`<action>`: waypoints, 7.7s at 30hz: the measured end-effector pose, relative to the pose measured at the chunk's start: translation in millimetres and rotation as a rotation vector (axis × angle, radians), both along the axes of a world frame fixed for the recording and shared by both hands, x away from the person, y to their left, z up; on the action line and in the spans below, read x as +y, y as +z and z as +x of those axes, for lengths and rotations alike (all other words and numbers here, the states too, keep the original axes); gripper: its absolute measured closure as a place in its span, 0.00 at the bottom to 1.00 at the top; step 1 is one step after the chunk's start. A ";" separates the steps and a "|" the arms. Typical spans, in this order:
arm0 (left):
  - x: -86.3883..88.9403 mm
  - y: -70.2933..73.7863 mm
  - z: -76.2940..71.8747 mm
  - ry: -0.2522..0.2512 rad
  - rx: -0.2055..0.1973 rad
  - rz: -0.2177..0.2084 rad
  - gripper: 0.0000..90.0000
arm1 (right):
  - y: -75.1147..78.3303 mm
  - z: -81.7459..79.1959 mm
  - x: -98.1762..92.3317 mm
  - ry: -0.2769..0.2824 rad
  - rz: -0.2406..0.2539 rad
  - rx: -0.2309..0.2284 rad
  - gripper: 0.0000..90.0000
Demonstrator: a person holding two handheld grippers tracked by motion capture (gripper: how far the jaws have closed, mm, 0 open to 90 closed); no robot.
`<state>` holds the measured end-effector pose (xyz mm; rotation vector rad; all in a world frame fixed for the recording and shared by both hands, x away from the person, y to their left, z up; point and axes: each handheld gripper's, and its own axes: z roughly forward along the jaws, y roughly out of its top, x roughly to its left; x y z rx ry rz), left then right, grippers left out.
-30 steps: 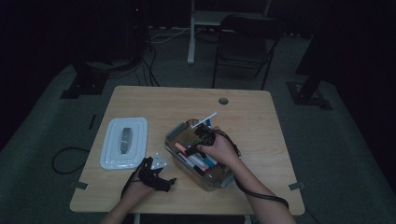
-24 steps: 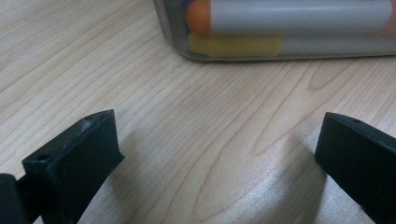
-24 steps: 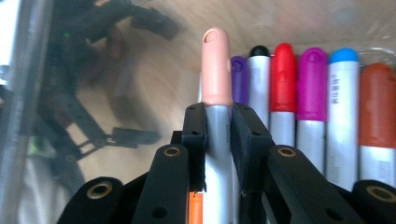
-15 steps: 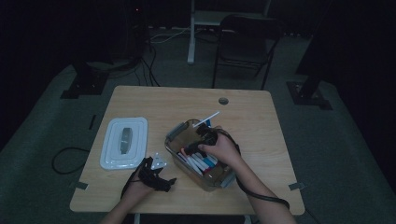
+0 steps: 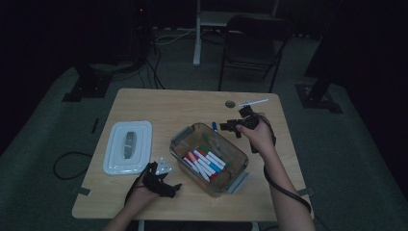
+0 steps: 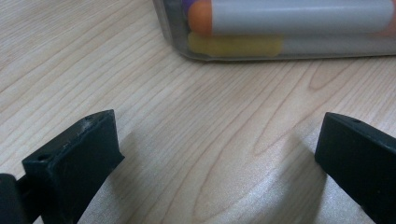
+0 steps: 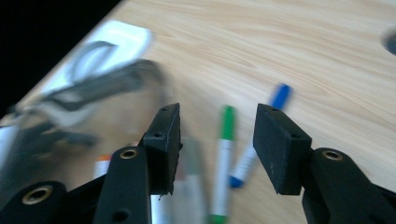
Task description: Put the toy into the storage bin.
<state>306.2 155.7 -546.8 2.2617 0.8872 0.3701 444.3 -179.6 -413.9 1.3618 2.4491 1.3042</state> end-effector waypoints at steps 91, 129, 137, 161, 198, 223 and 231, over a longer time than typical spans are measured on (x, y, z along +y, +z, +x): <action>-0.1 -0.1 0.0 0.001 0.000 -0.001 0.01 | 6.3 -38.9 58.7 0.258 -0.007 0.013 0.58; 0.1 0.0 0.0 -0.001 -0.001 0.002 0.01 | -102.4 47.9 2.1 -0.025 -0.195 0.204 0.85; 0.1 0.0 0.0 -0.001 0.000 0.002 0.01 | -52.5 34.5 -23.3 -0.045 -0.092 0.149 0.85; 0.0 0.0 0.0 0.000 0.000 -0.001 0.01 | -28.6 -38.0 91.3 0.335 -0.149 0.232 0.85; 0.1 0.0 0.0 -0.001 0.000 0.001 0.01 | -0.6 -31.5 -31.7 -0.012 -0.017 -0.167 0.36; 0.1 0.0 0.0 -0.001 -0.001 0.002 0.01 | -112.0 -57.4 -93.7 -0.261 -0.147 -0.134 0.30; 0.1 0.0 0.0 -0.001 -0.001 0.001 0.01 | -128.6 -67.1 -101.0 -0.327 -0.211 -0.159 0.27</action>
